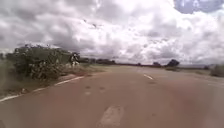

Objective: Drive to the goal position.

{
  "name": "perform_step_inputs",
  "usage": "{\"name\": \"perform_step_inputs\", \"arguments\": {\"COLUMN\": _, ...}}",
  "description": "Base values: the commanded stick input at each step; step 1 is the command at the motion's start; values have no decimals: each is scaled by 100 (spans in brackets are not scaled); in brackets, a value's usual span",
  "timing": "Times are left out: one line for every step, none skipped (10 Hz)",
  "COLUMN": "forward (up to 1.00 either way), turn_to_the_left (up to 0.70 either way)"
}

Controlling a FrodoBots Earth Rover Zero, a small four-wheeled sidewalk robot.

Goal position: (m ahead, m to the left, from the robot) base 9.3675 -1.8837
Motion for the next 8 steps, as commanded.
{"name": "perform_step_inputs", "arguments": {"forward": 100, "turn_to_the_left": -34}}
{"name": "perform_step_inputs", "arguments": {"forward": 100, "turn_to_the_left": -34}}
{"name": "perform_step_inputs", "arguments": {"forward": 100, "turn_to_the_left": -34}}
{"name": "perform_step_inputs", "arguments": {"forward": 100, "turn_to_the_left": -34}}
{"name": "perform_step_inputs", "arguments": {"forward": 100, "turn_to_the_left": -34}}
{"name": "perform_step_inputs", "arguments": {"forward": 100, "turn_to_the_left": -32}}
{"name": "perform_step_inputs", "arguments": {"forward": 100, "turn_to_the_left": -30}}
{"name": "perform_step_inputs", "arguments": {"forward": 100, "turn_to_the_left": -27}}
